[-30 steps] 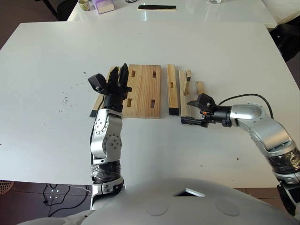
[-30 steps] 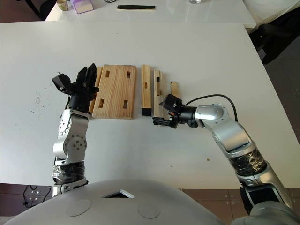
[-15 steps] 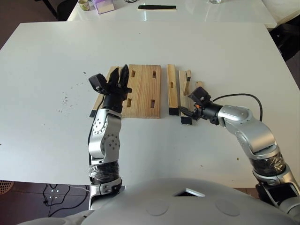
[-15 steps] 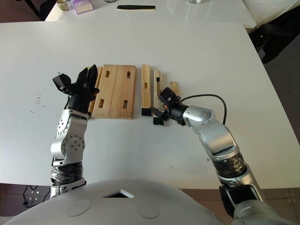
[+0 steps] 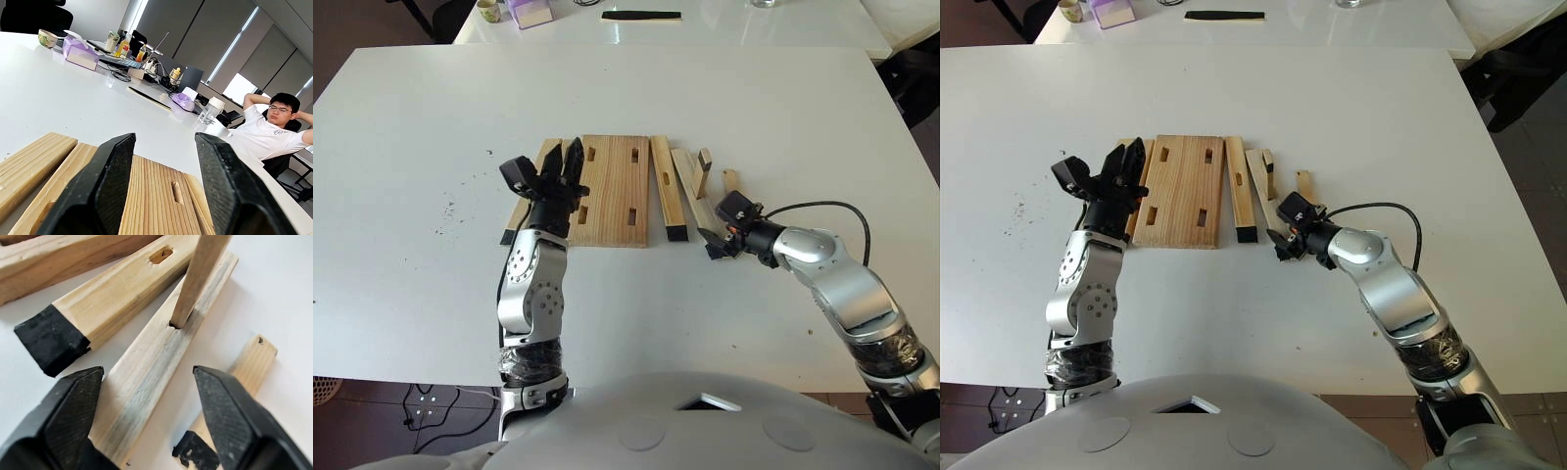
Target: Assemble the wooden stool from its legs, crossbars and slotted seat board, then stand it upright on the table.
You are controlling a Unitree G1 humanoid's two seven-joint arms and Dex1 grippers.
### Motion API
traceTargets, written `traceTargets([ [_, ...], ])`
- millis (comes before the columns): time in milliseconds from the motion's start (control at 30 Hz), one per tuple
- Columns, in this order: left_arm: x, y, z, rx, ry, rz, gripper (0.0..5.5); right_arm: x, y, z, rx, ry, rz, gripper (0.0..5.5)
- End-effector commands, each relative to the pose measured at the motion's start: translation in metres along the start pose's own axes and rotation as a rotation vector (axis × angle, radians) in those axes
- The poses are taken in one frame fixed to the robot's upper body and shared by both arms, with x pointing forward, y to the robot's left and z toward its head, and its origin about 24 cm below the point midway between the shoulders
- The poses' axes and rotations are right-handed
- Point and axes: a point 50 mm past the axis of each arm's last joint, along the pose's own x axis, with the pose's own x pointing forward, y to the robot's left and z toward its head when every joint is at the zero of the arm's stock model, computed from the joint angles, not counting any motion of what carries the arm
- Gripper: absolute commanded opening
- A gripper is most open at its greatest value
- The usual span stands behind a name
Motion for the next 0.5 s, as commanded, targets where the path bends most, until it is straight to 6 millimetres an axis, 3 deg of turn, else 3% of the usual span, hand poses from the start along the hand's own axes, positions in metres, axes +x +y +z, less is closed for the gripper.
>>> traceTargets([
  [33,0.0006,-0.0018,0.0004,0.007,-0.005,-0.002,2.26,0.0,-0.0013,-0.0098,0.022,0.058,0.01,3.38],
  [400,0.0017,-0.0016,0.0013,0.011,-0.005,-0.009,2.26,0.0041,0.0053,-0.009,0.207,0.13,0.06,3.38],
  [500,0.0005,-0.0016,0.0011,0.011,-0.005,-0.005,2.26,0.0022,0.0047,-0.0138,0.185,0.16,0.031,2.92],
])
